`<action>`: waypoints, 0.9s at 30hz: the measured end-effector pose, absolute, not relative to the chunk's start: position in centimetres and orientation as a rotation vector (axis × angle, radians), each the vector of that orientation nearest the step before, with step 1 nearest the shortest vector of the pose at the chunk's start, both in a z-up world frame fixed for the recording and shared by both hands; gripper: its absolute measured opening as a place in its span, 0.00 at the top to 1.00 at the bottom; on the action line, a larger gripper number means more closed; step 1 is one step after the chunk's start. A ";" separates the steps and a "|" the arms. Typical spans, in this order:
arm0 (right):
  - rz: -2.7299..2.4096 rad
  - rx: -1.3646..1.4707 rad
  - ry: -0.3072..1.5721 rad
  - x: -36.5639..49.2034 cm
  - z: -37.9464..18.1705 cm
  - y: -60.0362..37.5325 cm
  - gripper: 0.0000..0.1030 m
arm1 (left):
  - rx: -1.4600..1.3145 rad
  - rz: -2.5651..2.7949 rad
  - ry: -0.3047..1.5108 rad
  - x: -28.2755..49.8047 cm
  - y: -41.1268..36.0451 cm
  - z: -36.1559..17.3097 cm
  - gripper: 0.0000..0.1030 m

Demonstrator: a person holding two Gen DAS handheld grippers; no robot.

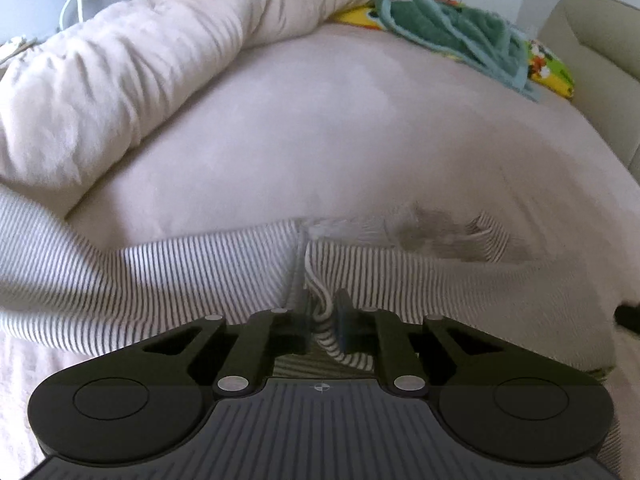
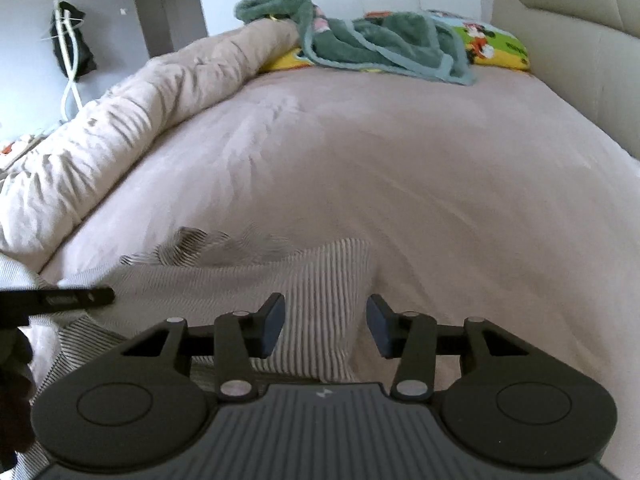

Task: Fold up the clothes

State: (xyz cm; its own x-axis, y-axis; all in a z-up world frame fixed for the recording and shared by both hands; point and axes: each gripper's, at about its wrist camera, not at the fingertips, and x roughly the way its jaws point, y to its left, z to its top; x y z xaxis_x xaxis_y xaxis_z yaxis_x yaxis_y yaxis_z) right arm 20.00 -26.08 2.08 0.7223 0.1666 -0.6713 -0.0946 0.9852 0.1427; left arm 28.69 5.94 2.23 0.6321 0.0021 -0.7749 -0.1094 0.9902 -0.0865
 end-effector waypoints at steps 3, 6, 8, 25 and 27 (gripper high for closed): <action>0.218 0.074 0.729 20.8 1.6 -25.0 0.58 | -0.104 0.074 0.881 28.4 5.9 1.4 0.80; 0.264 0.015 0.866 22.4 -1.5 -23.6 0.57 | -0.163 0.040 0.891 27.5 6.5 2.1 0.63; 0.260 -0.044 0.882 22.5 -2.3 -23.1 0.57 | -0.229 0.021 0.892 26.3 7.9 3.4 0.42; 0.708 -0.522 0.579 15.8 0.6 3.1 0.30 | -0.842 0.495 0.863 21.9 30.7 4.1 0.08; 0.705 -0.554 0.582 16.3 -0.9 6.4 0.45 | -0.813 0.469 0.868 22.8 30.5 3.9 0.11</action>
